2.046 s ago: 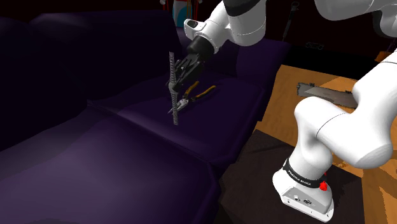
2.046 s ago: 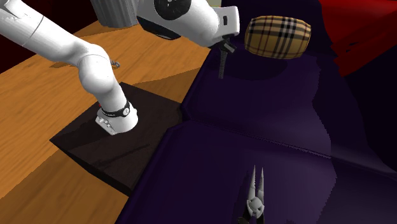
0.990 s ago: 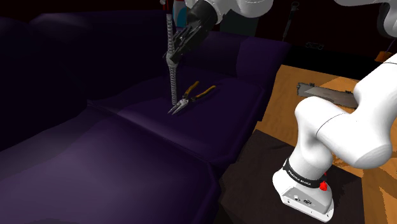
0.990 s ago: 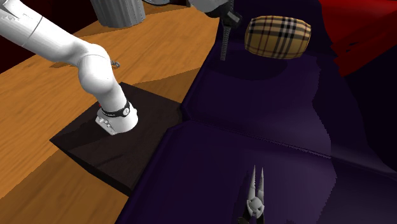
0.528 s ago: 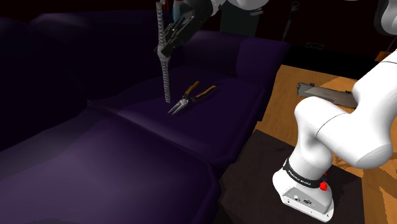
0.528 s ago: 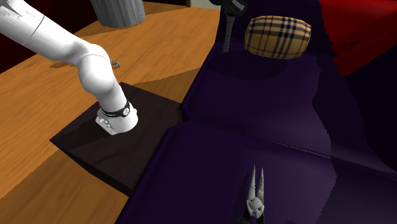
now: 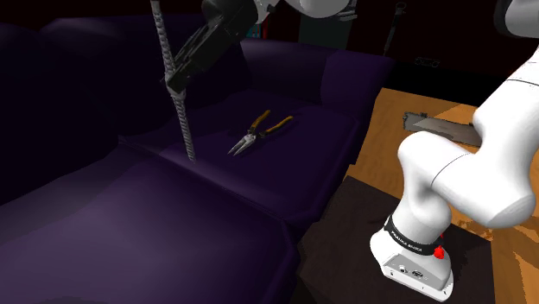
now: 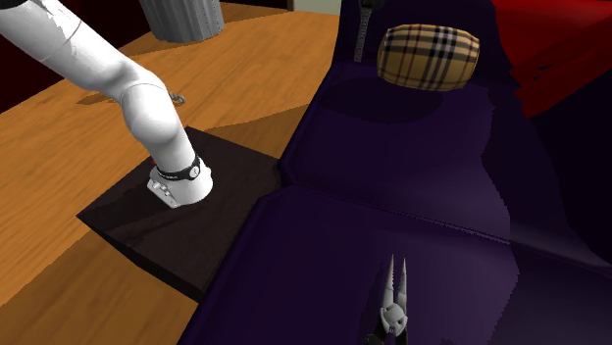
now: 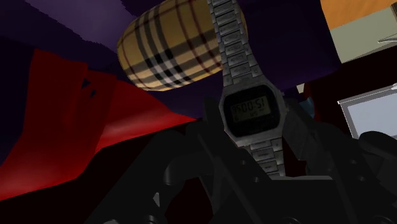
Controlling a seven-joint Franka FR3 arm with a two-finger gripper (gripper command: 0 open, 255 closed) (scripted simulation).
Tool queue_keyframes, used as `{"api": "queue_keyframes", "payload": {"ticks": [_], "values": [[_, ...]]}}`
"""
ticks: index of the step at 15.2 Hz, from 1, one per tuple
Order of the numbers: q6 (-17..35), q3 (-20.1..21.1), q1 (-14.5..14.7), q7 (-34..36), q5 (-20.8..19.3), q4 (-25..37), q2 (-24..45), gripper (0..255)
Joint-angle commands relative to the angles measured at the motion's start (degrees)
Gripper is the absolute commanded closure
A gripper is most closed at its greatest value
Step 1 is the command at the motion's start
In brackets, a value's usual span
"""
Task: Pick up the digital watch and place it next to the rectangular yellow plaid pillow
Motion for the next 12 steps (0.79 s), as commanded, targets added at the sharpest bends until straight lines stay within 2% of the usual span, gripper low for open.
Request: {"api": "queue_keyframes", "payload": {"ticks": [1, 12], "values": [[2.32, 1.55, 1.37, 1.11, 1.19, 1.18, 2.37, 255], [10.01, 7.57, 7.17, 8.03, 4.57, 14.19, 18.15, 255]]}}
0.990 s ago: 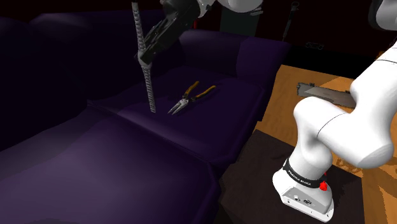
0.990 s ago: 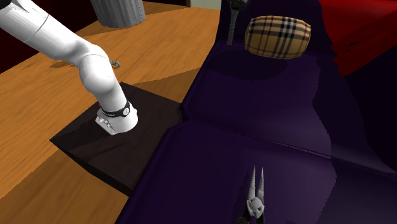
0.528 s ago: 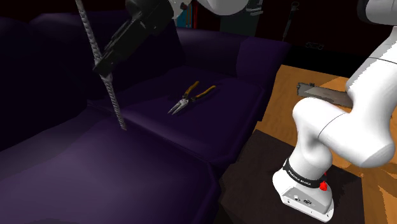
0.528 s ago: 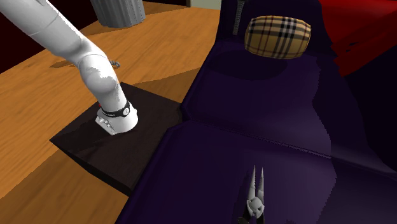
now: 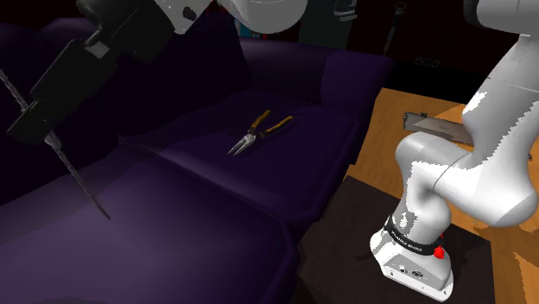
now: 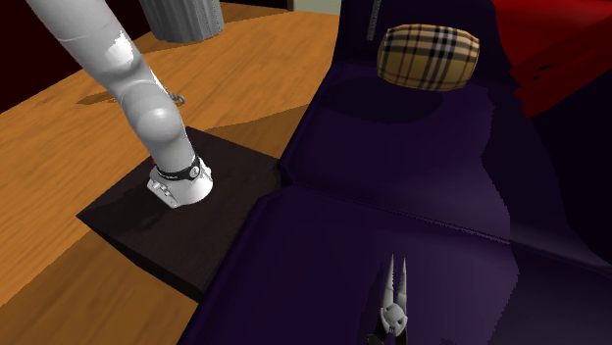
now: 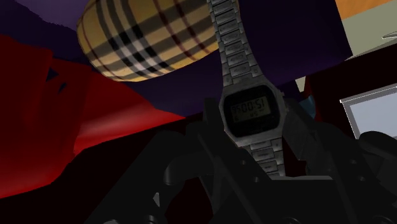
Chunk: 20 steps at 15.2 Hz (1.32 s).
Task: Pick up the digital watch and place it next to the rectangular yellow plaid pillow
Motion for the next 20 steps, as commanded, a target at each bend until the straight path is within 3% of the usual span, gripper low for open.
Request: {"api": "queue_keyframes", "payload": {"ticks": [1, 8, 15, 20], "values": [[1.18, 1.13, 0.96, 1.87, 0.1, 3.29, 3.42, 255], [2.89, 3.51, 3.44, 8.44, -1.15, 16.73, 15.67, 255], [1.36, 4.26, 5.42, 16.88, -4.45, 35.14, 29.94, 255], [4.52, 5.13, 5.31, 14.01, -2.39, 31.42, 29.73, 255]]}}
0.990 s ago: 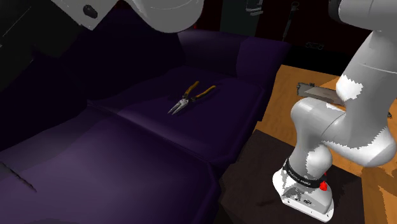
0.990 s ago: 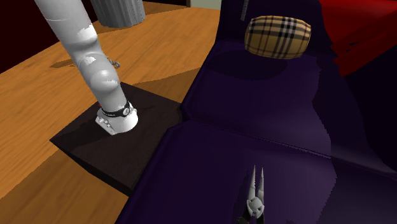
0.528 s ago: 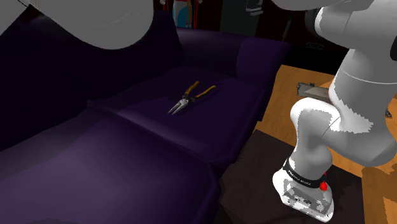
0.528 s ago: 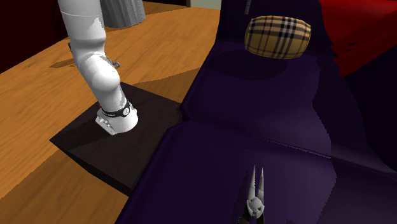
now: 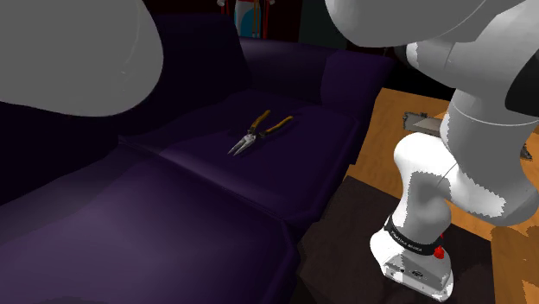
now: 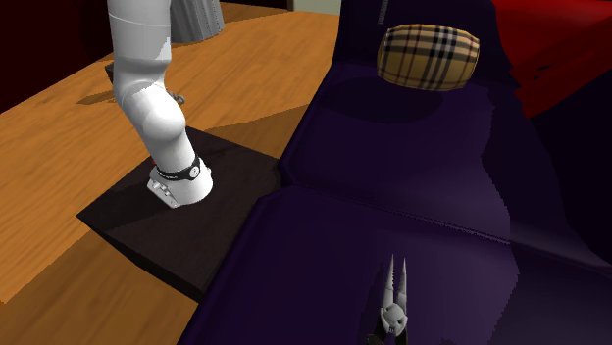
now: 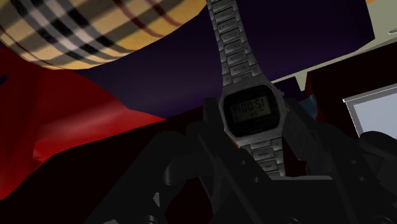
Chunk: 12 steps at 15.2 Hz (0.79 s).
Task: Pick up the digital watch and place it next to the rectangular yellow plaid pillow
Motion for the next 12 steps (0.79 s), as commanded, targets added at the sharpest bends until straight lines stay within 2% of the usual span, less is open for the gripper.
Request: {"api": "queue_keyframes", "payload": {"ticks": [1, 12], "values": [[1.21, 0.38, -0.11, -1.17, 0.9, -1.17, 0.17, 255], [7.26, 2.9, -1.09, -8.29, 6.6, -7.19, 1.05, 255]]}}
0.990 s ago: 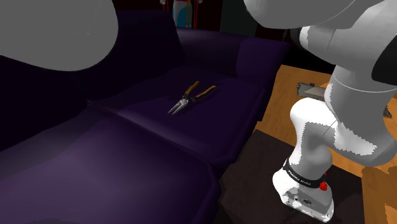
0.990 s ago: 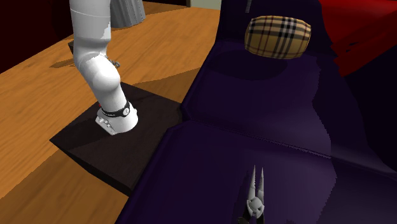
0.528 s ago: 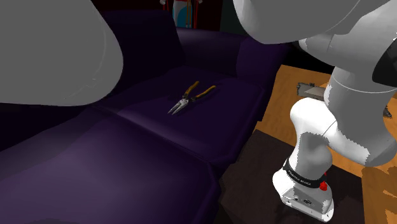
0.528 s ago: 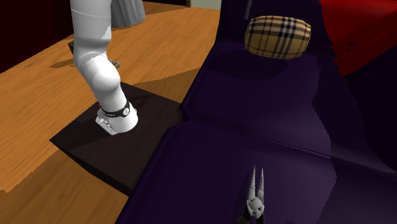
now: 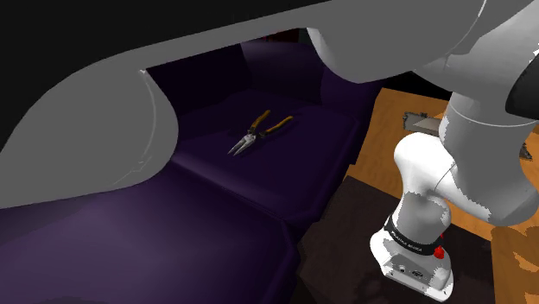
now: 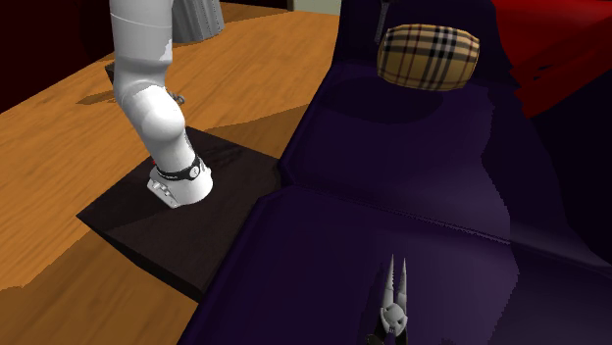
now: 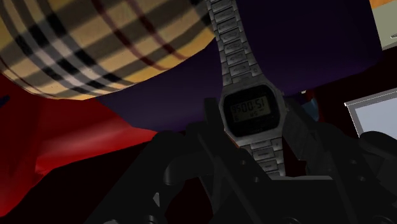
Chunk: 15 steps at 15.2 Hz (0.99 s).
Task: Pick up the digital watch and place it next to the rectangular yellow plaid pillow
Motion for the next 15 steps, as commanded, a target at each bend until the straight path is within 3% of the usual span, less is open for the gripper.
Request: {"api": "queue_keyframes", "payload": {"ticks": [1, 15], "values": [[1.02, 0.53, -0.29, -1.47, 1.2, -0.86, 0.32, 255], [7.27, 4.96, -2.77, -12.37, 10.43, -5.09, 3.49, 255]]}}
